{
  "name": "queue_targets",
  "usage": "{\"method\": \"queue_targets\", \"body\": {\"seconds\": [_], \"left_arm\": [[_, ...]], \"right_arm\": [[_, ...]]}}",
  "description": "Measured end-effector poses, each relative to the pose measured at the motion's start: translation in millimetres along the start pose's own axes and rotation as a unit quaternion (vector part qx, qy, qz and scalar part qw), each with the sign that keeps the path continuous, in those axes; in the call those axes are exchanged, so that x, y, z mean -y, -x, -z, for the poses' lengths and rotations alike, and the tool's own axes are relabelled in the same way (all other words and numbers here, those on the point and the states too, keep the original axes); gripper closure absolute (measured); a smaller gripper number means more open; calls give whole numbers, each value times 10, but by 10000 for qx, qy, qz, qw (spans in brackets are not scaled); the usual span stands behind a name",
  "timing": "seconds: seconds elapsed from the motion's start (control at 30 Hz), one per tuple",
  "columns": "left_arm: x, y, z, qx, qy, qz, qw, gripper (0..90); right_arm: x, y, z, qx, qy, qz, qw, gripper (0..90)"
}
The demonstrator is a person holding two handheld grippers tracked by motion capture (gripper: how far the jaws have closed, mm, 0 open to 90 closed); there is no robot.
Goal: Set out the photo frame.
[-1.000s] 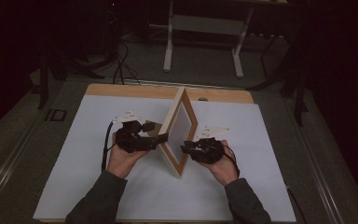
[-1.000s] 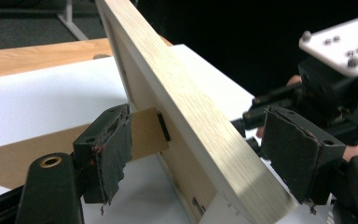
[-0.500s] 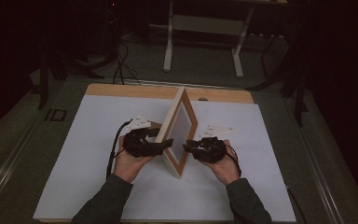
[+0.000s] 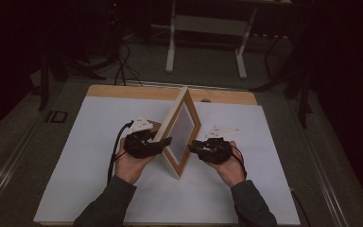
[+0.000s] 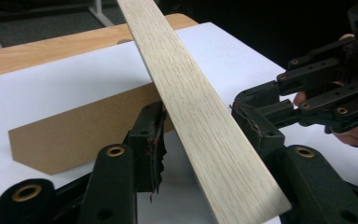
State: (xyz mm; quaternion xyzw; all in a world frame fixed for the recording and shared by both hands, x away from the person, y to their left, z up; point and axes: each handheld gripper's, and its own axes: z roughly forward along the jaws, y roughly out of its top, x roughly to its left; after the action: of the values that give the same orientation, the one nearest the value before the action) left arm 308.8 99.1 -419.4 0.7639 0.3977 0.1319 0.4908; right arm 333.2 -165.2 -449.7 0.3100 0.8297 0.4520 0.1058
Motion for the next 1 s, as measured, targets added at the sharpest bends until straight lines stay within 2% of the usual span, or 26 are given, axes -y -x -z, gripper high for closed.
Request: {"method": "queue_targets", "body": {"seconds": [0.27, 0.43, 1.0], "left_arm": [[0, -39, 16, -288, -51, -16, 9996, 650], [-4, -63, 28, -385, -77, -20, 9992, 677], [-7, -139, 35, -385, -37, 60, 9992, 703]], "right_arm": [[-16, -5, 6, 5, 14, 21, 10000, 708], [-14, -3, 5, -1, 19, 17, 10000, 706], [-17, 13, 12, 37, 20, -4, 10000, 701]]}}
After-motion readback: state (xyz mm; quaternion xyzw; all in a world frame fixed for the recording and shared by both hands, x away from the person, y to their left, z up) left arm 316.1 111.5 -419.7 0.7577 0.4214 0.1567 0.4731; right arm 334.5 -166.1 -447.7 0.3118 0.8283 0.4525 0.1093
